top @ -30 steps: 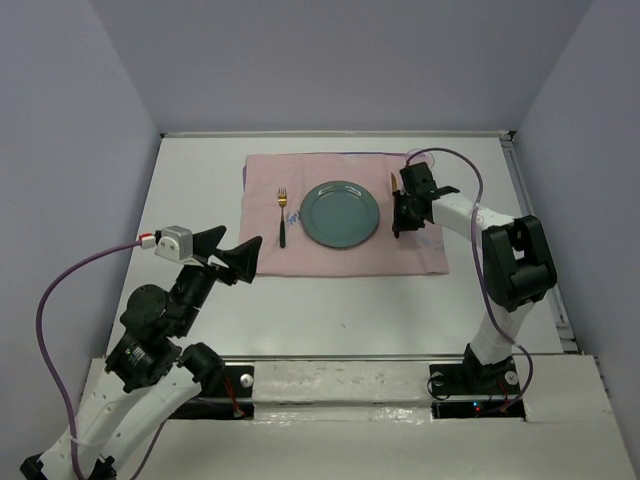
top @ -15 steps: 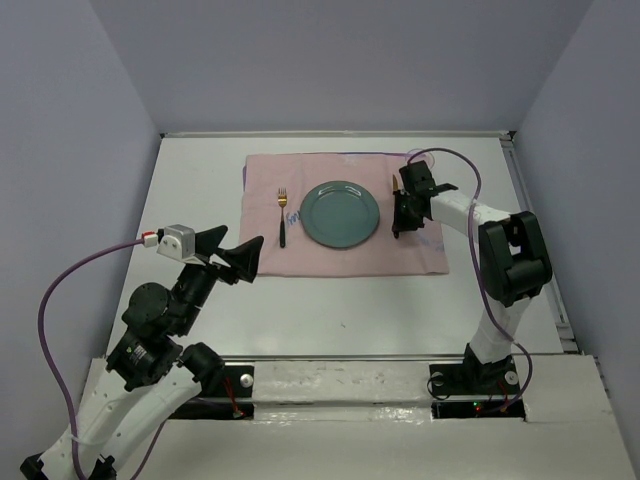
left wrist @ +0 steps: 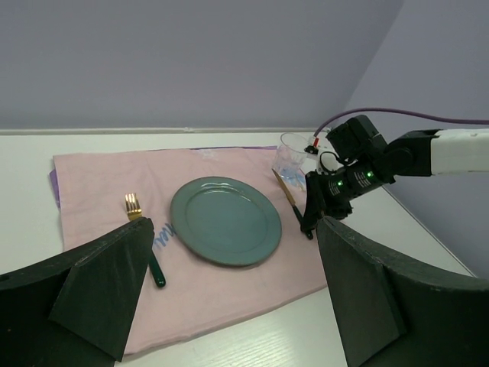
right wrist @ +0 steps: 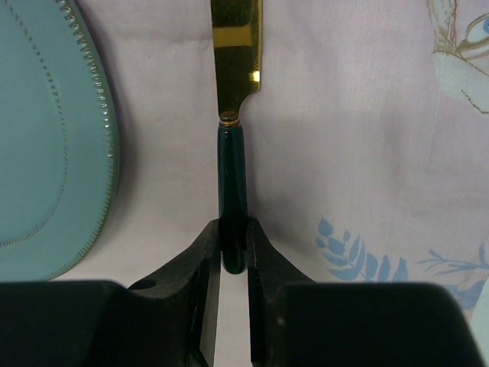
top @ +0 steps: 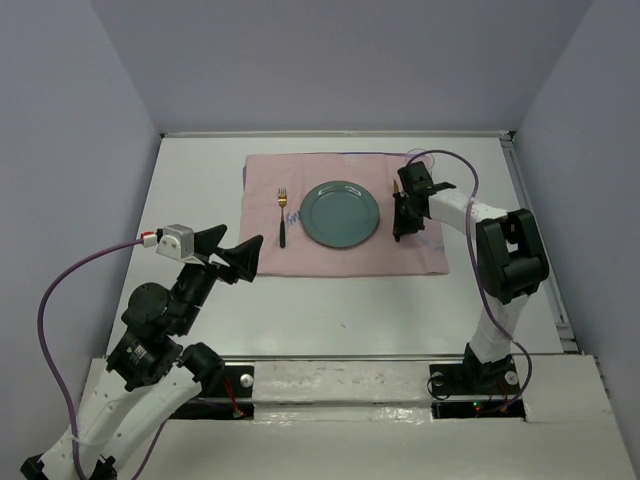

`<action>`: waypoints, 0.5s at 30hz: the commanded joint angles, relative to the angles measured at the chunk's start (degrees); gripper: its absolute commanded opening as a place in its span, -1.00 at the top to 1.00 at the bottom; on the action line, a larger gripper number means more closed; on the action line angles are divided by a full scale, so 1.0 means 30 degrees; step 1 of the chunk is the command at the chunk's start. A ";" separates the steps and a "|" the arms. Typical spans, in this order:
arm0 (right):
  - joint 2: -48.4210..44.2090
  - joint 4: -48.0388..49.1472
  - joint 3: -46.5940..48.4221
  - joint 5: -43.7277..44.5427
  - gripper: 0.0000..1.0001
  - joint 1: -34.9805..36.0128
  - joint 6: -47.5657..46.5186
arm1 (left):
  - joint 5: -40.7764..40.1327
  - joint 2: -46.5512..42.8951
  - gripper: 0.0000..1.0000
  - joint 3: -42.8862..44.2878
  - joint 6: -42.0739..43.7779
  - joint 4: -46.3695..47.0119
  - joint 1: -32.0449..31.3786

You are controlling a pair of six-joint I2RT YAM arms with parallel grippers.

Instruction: Set the dinner table for one person

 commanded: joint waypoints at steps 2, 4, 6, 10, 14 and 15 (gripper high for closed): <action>0.0275 -0.0281 0.0917 0.0290 0.80 -0.0082 -0.0174 | 0.0256 0.0277 -0.98 0.0428 0.0057 0.1113 0.0200; 0.0217 -0.0339 0.0918 0.0467 0.68 -0.0082 -0.0203 | 0.0256 0.0306 -0.98 0.0428 0.0057 0.1084 0.0229; 0.0216 -0.0397 0.0976 0.0526 0.49 -0.0082 -0.0203 | 0.0168 0.0306 -0.98 0.0458 0.0057 0.1083 0.0229; 0.0012 -0.0368 0.0918 0.0439 0.38 -0.0082 -0.0262 | 0.0080 0.0365 -0.98 0.0458 0.0027 0.1054 0.0259; -0.0982 -0.0310 0.0771 0.0292 0.10 -0.0082 -0.0320 | 0.0110 0.0423 -0.98 0.0458 -0.0002 0.1054 0.0288; -0.1246 -0.0310 0.0655 0.0205 -0.06 -0.0082 -0.0320 | 0.0081 0.0481 -0.98 0.0458 0.0027 0.1083 0.0375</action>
